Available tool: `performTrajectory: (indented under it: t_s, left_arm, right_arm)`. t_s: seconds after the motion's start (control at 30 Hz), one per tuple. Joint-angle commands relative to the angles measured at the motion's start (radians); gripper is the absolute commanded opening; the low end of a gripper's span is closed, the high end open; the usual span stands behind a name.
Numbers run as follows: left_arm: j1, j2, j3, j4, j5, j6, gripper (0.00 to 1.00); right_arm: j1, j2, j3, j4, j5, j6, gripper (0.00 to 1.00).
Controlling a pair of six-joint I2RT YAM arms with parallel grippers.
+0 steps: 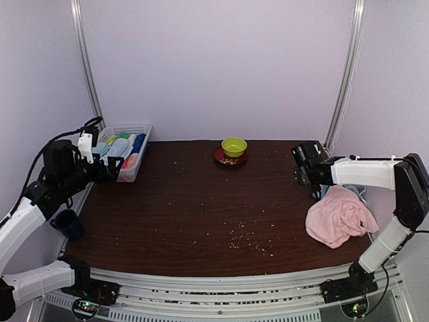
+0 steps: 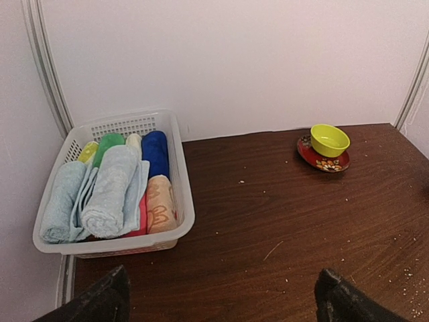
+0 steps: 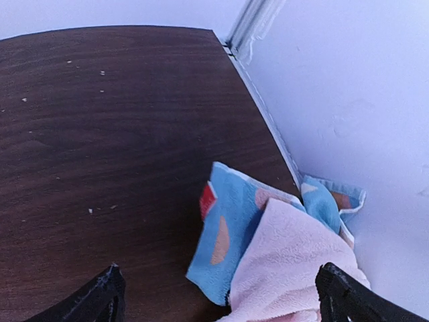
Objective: Roll the towels
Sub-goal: Pick up the towel from the towel pile.
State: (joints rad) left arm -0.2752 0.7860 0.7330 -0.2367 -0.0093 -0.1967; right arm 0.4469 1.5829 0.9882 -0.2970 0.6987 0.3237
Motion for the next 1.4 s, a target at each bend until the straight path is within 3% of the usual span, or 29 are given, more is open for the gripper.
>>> performTrajectory:
  t_s: [0.0,0.5,0.6,0.73,1.0,1.07,1.13,1.2,1.3,1.37]
  left_arm:
    - [-0.002,-0.005,0.008,0.036,0.011,0.000,0.98]
    - [-0.002,0.000,0.008,0.034,0.017,0.000,0.98]
    - [-0.002,0.002,0.008,0.034,0.017,0.000,0.98]
    - [-0.002,0.001,0.008,0.034,0.017,-0.001,0.98]
    - [-0.002,0.003,0.008,0.035,0.019,-0.001,0.98]
    - [-0.002,0.002,0.008,0.034,0.020,-0.002,0.98]
    - [-0.002,0.001,0.008,0.034,0.020,-0.002,0.98]
    - [-0.002,0.003,0.008,0.035,0.021,-0.002,0.98]
    - [-0.001,0.002,0.008,0.035,0.022,-0.003,0.98]
    - [-0.002,0.004,0.008,0.035,0.020,-0.003,0.98]
  right_arm:
    - [-0.076,-0.084,-0.131,0.121,-0.020,0.107,1.00]
    - [-0.167,0.138,-0.072,0.146,-0.105,0.163,0.99]
    - [-0.169,0.163,-0.051,0.131,-0.092,0.158,0.91]
    - [-0.178,0.189,-0.034,0.121,-0.133,0.140,0.69]
    - [-0.187,0.230,-0.004,0.097,-0.154,0.135,0.67]
    - [-0.186,0.240,0.004,0.093,-0.163,0.128,0.55]
    - [-0.187,0.240,0.006,0.094,-0.165,0.127,0.35]
    - [-0.186,0.236,0.002,0.099,-0.162,0.126,0.27]
    - [-0.180,0.227,0.006,0.103,-0.153,0.118,0.03]
    - [-0.162,0.223,0.017,0.094,-0.133,0.107,0.00]
